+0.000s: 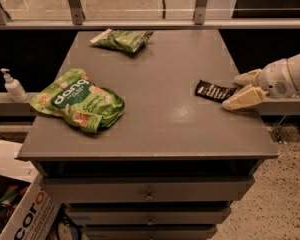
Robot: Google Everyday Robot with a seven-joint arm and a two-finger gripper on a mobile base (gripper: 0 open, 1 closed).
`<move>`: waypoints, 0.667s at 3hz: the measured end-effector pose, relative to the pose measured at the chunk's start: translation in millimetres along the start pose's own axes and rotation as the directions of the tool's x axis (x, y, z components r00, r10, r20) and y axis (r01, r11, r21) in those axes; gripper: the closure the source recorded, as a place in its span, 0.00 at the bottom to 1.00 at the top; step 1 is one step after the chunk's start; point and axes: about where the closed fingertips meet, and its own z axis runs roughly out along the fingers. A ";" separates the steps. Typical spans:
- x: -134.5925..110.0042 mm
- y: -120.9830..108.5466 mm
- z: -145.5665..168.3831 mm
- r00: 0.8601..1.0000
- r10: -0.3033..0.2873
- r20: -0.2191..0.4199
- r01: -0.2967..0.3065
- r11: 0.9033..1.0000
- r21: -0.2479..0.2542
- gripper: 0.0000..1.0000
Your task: Move rxbar chocolate near green rice chip bag
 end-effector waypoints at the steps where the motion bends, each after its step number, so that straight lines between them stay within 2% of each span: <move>1: -2.4 0.2 -2.1 1.000 0.000 0.000 0.000 1.000 0.000 0.90; 2: -3.0 0.2 -2.6 1.000 0.000 0.000 0.000 1.000 0.000 1.00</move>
Offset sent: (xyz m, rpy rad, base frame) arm 0.0047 0.0570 0.1650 0.2672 -0.2214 0.2119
